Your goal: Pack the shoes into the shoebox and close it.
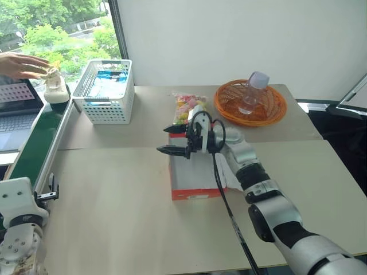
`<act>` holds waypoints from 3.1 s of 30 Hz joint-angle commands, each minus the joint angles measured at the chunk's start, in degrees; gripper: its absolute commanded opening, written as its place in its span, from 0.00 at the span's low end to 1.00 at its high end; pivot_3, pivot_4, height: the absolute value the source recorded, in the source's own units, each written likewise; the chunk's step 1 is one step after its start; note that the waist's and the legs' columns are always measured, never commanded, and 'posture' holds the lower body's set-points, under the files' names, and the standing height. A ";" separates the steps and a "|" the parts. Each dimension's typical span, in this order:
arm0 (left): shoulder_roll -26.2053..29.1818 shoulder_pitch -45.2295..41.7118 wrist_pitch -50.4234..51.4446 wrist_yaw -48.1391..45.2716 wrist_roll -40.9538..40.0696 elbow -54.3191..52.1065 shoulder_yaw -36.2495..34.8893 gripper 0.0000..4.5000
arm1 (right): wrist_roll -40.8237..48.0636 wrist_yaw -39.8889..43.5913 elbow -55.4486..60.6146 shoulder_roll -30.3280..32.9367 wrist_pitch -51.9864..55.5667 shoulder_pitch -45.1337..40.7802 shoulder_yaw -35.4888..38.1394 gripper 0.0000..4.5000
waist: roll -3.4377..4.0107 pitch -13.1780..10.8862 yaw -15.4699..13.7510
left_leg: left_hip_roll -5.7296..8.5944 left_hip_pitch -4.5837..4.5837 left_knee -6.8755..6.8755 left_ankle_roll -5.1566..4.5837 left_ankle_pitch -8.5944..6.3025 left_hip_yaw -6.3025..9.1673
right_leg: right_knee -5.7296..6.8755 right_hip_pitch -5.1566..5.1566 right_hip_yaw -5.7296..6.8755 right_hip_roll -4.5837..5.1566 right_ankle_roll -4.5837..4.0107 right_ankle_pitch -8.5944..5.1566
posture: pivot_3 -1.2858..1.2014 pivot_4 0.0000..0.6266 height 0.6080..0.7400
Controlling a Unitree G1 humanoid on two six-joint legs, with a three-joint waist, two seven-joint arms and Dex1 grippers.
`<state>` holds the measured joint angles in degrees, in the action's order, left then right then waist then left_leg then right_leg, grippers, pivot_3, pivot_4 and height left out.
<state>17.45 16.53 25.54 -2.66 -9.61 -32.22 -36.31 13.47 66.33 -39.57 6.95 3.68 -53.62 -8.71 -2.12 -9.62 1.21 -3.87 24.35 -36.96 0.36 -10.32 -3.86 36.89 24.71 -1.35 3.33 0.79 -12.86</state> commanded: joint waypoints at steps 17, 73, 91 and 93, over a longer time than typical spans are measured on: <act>8.93 -8.33 -3.12 -2.12 -2.21 12.69 -7.94 0.97 | -7.89 -12.78 -2.10 1.90 -9.87 -0.47 0.97 1.00 | -0.01 0.01 0.35 | 0.00 0.26 0.01 0.01 0.01 -0.08 | 0.11 0.34 -0.02 0.02 -0.03 0.02 | 0.52 0.24 1.00; 29.24 -32.40 6.85 -20.99 -13.97 43.07 -0.95 0.00 | -7.47 -13.31 5.29 4.37 -5.78 3.16 1.03 1.00 | -0.08 0.00 -0.04 | -0.13 0.37 0.20 0.26 0.16 -0.02 | 0.24 0.43 0.42 0.10 -0.21 0.07 | 0.52 0.24 1.00; 12.28 -53.31 18.63 -17.63 -26.04 15.74 21.73 0.00 | 30.54 -33.24 20.26 0.59 43.81 -8.15 28.98 1.00 | -0.37 -0.09 -0.06 | -0.08 0.65 0.14 0.26 0.21 0.17 | 0.17 0.49 0.38 -0.03 -0.09 0.15 | 0.52 0.24 1.00; 11.32 -54.48 17.65 -18.32 -24.39 17.04 24.26 0.00 | 32.37 -35.37 21.28 0.27 45.68 -8.01 29.98 1.00 | -0.37 -0.09 -0.05 | -0.07 0.68 0.14 0.26 0.21 0.17 | 0.13 0.49 0.38 -0.03 -0.08 0.15 | 0.52 0.24 1.00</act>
<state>28.94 -35.76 45.91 -20.30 -34.84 -14.28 -12.99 42.41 32.98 -21.56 7.16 47.20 -60.48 19.20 -2.49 -9.71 1.16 -3.94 25.03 -36.82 0.61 -10.10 -3.69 37.01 25.19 -0.97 3.30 0.71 -12.71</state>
